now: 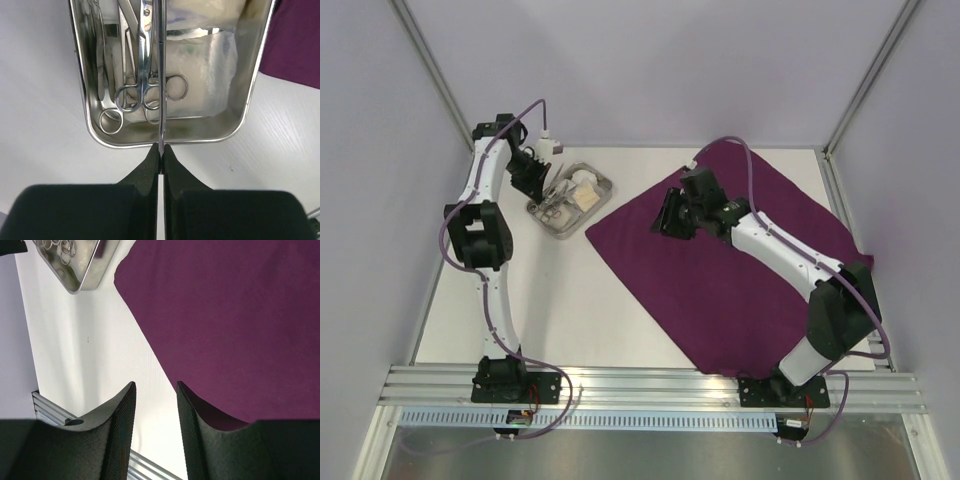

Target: Prepare the surgical pack

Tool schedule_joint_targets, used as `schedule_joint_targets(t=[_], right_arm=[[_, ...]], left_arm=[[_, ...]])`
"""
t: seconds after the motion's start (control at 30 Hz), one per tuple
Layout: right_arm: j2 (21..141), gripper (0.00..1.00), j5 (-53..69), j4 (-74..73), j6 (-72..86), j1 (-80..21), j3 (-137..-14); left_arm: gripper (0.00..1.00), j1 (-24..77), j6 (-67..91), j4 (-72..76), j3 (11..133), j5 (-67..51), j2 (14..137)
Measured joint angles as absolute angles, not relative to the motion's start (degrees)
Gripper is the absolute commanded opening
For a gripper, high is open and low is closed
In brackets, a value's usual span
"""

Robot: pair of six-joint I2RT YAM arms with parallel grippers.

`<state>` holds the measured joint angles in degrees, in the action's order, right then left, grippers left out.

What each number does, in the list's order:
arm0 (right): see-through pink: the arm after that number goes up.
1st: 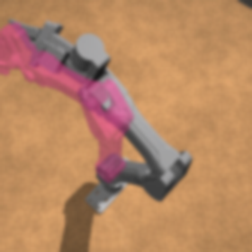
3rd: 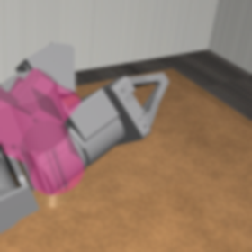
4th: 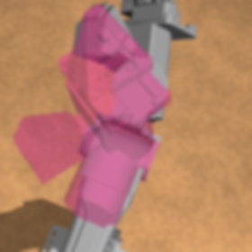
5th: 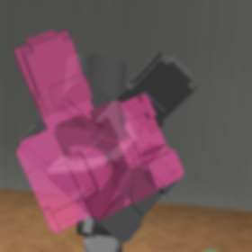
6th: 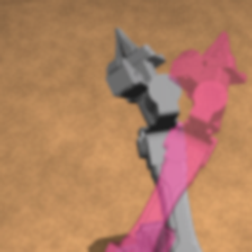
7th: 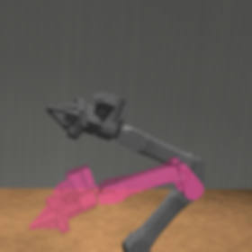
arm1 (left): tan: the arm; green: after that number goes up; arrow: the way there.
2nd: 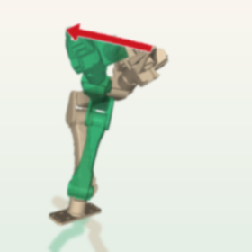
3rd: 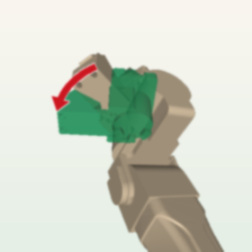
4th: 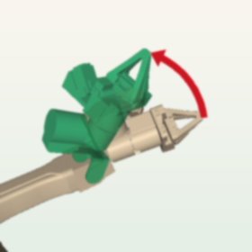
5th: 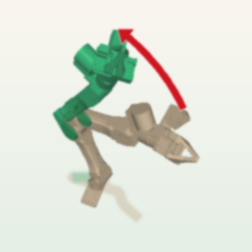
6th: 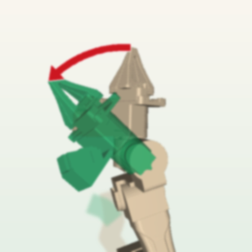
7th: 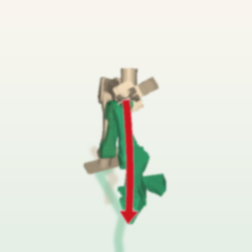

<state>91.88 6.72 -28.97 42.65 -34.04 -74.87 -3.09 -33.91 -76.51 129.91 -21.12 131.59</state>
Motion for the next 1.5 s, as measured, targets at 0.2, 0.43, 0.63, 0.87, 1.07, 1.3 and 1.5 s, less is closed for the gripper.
schedule_joint_targets(t=[0.2, 0.43, 0.63, 0.87, 1.07, 1.3, 1.5], right_arm=[[91.9, 0.41, 7.8, -29.1, 42.5, -34.0, -74.7], [91.9, 0.41, 9.0, -28.9, 42.8, -34.0, -72.1], [92.6, 0.41, 10.2, -28.8, 43.3, -34.0, -71.6], [92.9, 0.41, 10.7, -28.6, 43.5, -34.0, -71.6], [92.9, 0.41, 11.0, -28.5, 43.7, -34.0, -71.6], [93.3, 0.42, 11.5, -28.4, 43.7, -34.0, -71.6], [94.1, 0.41, 12.2, -28.4, 43.7, -34.0, -71.6]], left_arm=[[0.00, -2.5, -36.1, -76.5, 132.9, -18.4, 136.1], [0.00, -2.6, -37.0, -76.7, 133.0, -18.9, 138.3], [0.00, -2.6, -38.0, -76.8, 133.3, -19.6, 138.5], [0.00, -2.6, -39.0, -77.1, 133.9, -20.1, 140.0], [0.13, -2.6, -39.1, -77.3, 134.3, -20.4, 140.6], [0.43, -2.6, -38.9, -77.1, 135.0, -19.5, 140.6], [0.46, -2.6, -37.8, -77.1, 135.0, -16.0, 140.1]])
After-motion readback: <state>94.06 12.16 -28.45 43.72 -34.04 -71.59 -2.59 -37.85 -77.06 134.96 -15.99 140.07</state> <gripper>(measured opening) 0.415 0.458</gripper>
